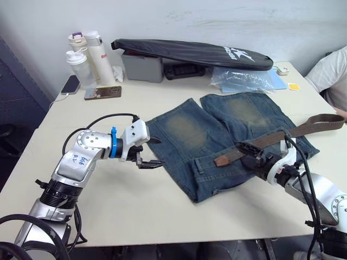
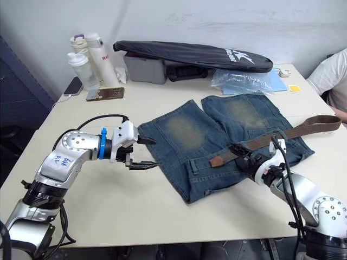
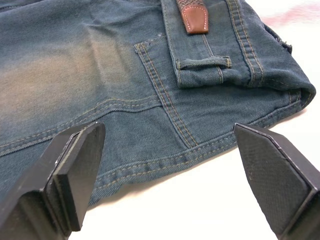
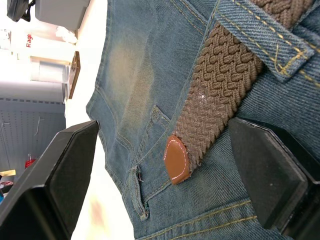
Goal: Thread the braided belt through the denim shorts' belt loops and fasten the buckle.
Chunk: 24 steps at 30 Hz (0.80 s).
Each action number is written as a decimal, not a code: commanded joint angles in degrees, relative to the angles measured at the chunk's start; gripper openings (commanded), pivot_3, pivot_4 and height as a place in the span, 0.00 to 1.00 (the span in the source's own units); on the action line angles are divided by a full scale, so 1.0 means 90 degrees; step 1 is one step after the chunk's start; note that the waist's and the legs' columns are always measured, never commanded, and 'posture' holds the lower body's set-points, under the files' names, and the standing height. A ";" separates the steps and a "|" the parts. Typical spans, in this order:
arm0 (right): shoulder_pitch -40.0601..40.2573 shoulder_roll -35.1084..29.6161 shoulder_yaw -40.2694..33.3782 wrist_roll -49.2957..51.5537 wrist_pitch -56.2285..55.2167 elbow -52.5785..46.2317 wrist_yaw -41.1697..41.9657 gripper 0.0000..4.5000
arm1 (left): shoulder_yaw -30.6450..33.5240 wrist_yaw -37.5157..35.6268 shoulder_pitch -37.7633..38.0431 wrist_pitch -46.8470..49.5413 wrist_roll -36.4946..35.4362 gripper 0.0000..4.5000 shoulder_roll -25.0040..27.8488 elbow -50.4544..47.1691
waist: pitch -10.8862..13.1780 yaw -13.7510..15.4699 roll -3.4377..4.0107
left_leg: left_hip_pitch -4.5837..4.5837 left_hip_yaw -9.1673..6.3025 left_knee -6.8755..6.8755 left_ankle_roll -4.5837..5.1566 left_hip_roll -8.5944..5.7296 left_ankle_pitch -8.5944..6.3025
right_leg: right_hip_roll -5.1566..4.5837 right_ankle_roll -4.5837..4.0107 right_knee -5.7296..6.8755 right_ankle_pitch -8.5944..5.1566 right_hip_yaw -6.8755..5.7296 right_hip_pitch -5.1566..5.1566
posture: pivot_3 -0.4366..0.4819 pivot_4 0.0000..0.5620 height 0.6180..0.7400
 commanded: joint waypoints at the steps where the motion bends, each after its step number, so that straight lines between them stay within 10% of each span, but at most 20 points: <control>1: 0.0083 -0.0138 -0.0218 -0.0068 -0.0245 0.0288 -0.0301 0.98 | 0.0135 -0.0005 -0.0161 -0.0117 0.0037 1.00 0.0073 -0.0150 | 0.0000 0.0001 0.0000 | -0.0002 0.0000 0.0000 0.0000 0.0000 0.0000 | -0.0001 0.0000 0.0000 0.0000 0.0000 0.0001 | 0.48 0.27 0.03; 24: -0.0512 0.0841 -0.0282 -0.0068 -0.1635 -0.0519 -0.2566 0.98 | 0.0187 0.0148 0.0054 -0.0120 0.0033 1.00 0.0071 -0.0333 | -0.0007 -0.0005 0.0016 | -0.0029 0.0002 0.0000 -0.0001 -0.0004 0.0001 | -0.0005 -0.0004 0.0010 -0.0002 0.0008 0.0008 | 0.48 0.27 0.03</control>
